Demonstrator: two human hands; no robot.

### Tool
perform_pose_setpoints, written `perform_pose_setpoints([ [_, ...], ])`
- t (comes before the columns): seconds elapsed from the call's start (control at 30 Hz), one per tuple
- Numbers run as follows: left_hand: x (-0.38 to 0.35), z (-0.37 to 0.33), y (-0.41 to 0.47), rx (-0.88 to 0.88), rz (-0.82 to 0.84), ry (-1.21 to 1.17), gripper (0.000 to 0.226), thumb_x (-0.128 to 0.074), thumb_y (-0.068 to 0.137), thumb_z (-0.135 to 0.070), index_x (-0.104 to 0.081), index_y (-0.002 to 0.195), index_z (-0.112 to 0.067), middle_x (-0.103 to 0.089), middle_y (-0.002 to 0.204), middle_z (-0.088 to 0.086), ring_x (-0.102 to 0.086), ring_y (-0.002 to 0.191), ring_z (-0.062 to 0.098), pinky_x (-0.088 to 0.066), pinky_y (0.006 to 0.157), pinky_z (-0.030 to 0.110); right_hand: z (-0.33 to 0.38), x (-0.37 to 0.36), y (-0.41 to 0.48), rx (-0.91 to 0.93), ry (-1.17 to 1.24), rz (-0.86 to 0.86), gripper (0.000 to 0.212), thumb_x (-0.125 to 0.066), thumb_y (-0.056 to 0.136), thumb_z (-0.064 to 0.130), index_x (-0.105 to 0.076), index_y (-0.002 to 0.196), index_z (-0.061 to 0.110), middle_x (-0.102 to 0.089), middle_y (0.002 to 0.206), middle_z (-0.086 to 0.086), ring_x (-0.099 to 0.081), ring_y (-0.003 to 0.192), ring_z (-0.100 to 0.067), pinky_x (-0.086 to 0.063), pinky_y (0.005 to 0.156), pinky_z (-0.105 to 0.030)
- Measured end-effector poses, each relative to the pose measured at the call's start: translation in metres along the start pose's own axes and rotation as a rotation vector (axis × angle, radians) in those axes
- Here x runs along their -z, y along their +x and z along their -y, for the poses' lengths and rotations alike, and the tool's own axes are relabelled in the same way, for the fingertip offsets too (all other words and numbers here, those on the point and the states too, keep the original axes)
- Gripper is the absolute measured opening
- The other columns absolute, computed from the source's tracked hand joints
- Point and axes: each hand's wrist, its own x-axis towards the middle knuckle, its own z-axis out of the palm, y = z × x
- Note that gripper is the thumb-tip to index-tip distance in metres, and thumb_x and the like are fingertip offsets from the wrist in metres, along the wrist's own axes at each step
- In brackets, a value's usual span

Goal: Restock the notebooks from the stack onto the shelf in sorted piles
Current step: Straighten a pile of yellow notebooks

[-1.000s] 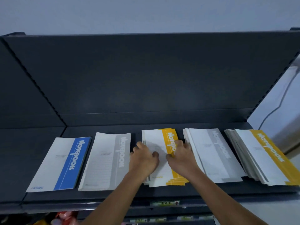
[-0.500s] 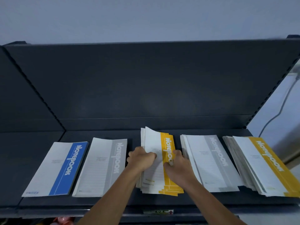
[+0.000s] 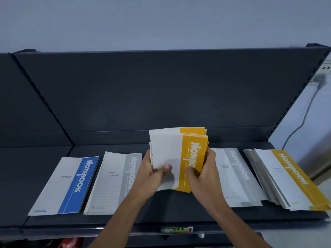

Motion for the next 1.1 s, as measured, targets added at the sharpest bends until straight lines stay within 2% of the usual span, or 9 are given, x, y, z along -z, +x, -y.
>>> perform_pose_setpoints([
  [0.17,0.003,0.001,-0.01,-0.076,0.024,-0.018,0.059,-0.076,0.089,-0.021,-0.046,0.125,-0.057,-0.063,0.122,-0.028,-0.06,0.109,-0.01,-0.052,0.077,0.008,-0.009,0.001,-0.008,-0.057,0.041,0.011,0.053,-0.072,0.086,0.009,-0.042,0.124,0.031,-0.062,0.111,0.011,-0.062,0.1,-0.001,-0.055,0.075,-0.022],
  [0.4,-0.003,-0.001,-0.014,-0.189,-0.001,-0.045,0.085,-0.072,0.082,-0.02,-0.029,0.151,-0.046,-0.053,0.14,-0.024,-0.049,0.129,-0.003,-0.049,0.101,0.019,-0.007,0.001,-0.008,-0.028,0.098,0.062,0.07,-0.073,0.085,0.008,-0.036,0.134,0.041,-0.064,0.11,0.017,-0.064,0.099,0.003,-0.052,0.073,-0.011],
  [0.5,-0.015,0.0,-0.019,-0.189,-0.035,-0.062,0.087,-0.074,0.076,-0.026,-0.03,0.151,-0.036,-0.055,0.138,-0.017,-0.049,0.131,0.006,-0.05,0.105,0.031,-0.009,-0.005,-0.012,-0.001,0.036,0.045,0.068,-0.071,0.085,0.006,-0.034,0.13,0.039,-0.063,0.104,0.017,-0.063,0.094,0.003,-0.052,0.069,-0.016],
  [0.67,-0.023,-0.003,-0.017,-0.193,-0.092,-0.069,0.09,-0.075,0.077,-0.031,-0.027,0.153,-0.037,-0.053,0.139,-0.017,-0.05,0.13,0.005,-0.052,0.102,0.027,-0.013,-0.003,-0.013,0.006,-0.044,0.041,0.064,-0.061,0.087,-0.002,-0.03,0.124,0.041,-0.061,0.099,0.016,-0.063,0.091,0.0,-0.053,0.063,-0.018],
  [0.8,-0.02,0.007,-0.018,-0.166,-0.078,-0.048,0.084,-0.072,0.083,-0.036,-0.024,0.152,-0.04,-0.052,0.14,-0.019,-0.051,0.13,0.008,-0.051,0.105,0.041,-0.016,-0.002,-0.015,0.008,-0.086,0.077,0.068,-0.063,0.09,0.002,-0.027,0.141,0.028,-0.063,0.108,0.009,-0.065,0.093,-0.008,-0.057,0.069,-0.026],
  [0.87,-0.02,0.013,-0.02,-0.137,-0.061,-0.005,0.07,-0.069,0.089,-0.039,-0.028,0.145,-0.047,-0.052,0.135,-0.026,-0.051,0.126,0.0,-0.051,0.105,0.038,-0.018,-0.003,-0.016,0.011,-0.091,0.078,0.068,-0.064,0.091,0.002,-0.026,0.142,0.026,-0.062,0.11,0.008,-0.065,0.097,-0.009,-0.058,0.072,-0.026],
  [0.97,-0.02,0.017,-0.02,-0.122,-0.08,0.096,0.056,-0.064,0.097,-0.037,-0.028,0.138,-0.051,-0.048,0.128,-0.036,-0.048,0.12,-0.013,-0.051,0.099,0.019,-0.02,-0.005,-0.017,0.009,-0.102,0.072,0.065,-0.064,0.093,0.004,-0.026,0.14,0.029,-0.061,0.114,0.011,-0.064,0.103,-0.007,-0.057,0.073,-0.02],
  [1.03,-0.019,0.02,-0.019,-0.15,-0.104,0.183,0.055,-0.06,0.1,-0.035,-0.026,0.142,-0.045,-0.043,0.131,-0.03,-0.041,0.122,-0.018,-0.045,0.093,0.004,-0.021,-0.006,-0.016,-0.008,-0.124,0.069,0.066,-0.064,0.095,0.008,-0.023,0.143,0.028,-0.059,0.12,0.009,-0.063,0.109,-0.007,-0.058,0.079,-0.022],
  [1.1,-0.019,0.019,-0.018,-0.19,-0.137,0.295,0.054,-0.057,0.101,-0.033,-0.025,0.144,-0.04,-0.036,0.128,-0.023,-0.034,0.122,-0.021,-0.038,0.085,-0.001,-0.023,-0.009,-0.015,-0.037,-0.156,0.061,0.065,-0.063,0.096,0.014,-0.023,0.146,0.025,-0.058,0.127,0.006,-0.062,0.114,-0.013,-0.059,0.087,-0.033],
])
